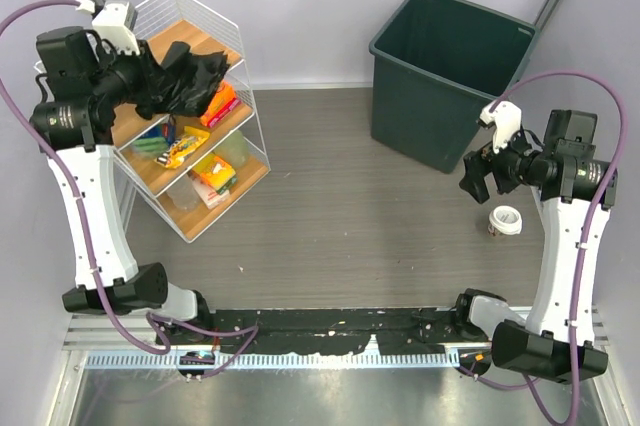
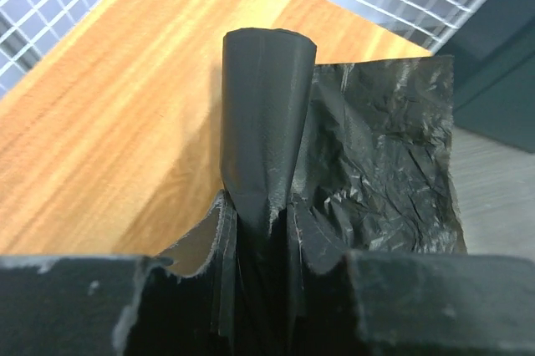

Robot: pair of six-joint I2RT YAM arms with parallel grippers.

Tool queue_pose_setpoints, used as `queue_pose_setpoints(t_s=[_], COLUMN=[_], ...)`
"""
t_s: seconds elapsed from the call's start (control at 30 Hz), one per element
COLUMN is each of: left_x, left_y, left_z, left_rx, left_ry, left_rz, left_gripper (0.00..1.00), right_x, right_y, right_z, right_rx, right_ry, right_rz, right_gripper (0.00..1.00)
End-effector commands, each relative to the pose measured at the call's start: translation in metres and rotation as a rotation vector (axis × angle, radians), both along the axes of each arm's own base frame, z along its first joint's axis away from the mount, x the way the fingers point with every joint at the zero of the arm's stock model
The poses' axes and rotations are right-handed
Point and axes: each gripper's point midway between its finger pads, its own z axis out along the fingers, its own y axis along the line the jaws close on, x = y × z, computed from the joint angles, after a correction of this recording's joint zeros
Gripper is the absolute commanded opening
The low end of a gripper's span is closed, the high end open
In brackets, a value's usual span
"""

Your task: Put the trash bags into the trash bin

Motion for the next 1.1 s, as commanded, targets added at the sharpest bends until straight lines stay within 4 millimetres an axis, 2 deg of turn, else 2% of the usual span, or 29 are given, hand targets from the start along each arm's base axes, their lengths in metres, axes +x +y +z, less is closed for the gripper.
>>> queue_pose_setpoints(t_s=[0.0, 0.3, 0.53, 0.63, 0.77, 0.97, 1.07], left_x=[-0.022, -0.061, -0.087, -0.093, -0.092, -0.094, -0.102], left_y=[-0.03, -0.075, -0.119, -0.141, -0.165, -0.203, -0.228], left_z=[0.047, 0.093, 0.101, 0.094, 0.074, 0.036, 0.013], left_rx=[-0.11, -0.303, -0.367, -0.368, -0.337, -0.282, -0.239], left_ry=[-0.156, -0.258, -0.257, -0.217, -0.156, -0.062, -0.013], left_rz=[-0.11, -0.291, -0.426, -0.48, -0.505, -0.575, -0.648], left_gripper=[0.0, 0.0, 0.0, 0.0, 0.0, 0.0, 0.0], right_x=[0.005, 0.015, 0.019, 0.02, 0.021, 0.021, 0.019], right_y=[0.009, 0.018, 0.026, 0.03, 0.035, 0.046, 0.051], right_z=[0.022, 0.031, 0.033, 0.037, 0.04, 0.049, 0.051], right_rx=[0.019, 0.039, 0.059, 0.067, 0.071, 0.094, 0.101], right_ry=[-0.049, -0.062, -0.056, -0.061, -0.062, -0.067, -0.062], right_rz=[0.021, 0.039, 0.055, 0.061, 0.069, 0.082, 0.096], right_gripper=[0.9, 0.9, 0.9, 0.9, 0.9, 0.9, 0.9])
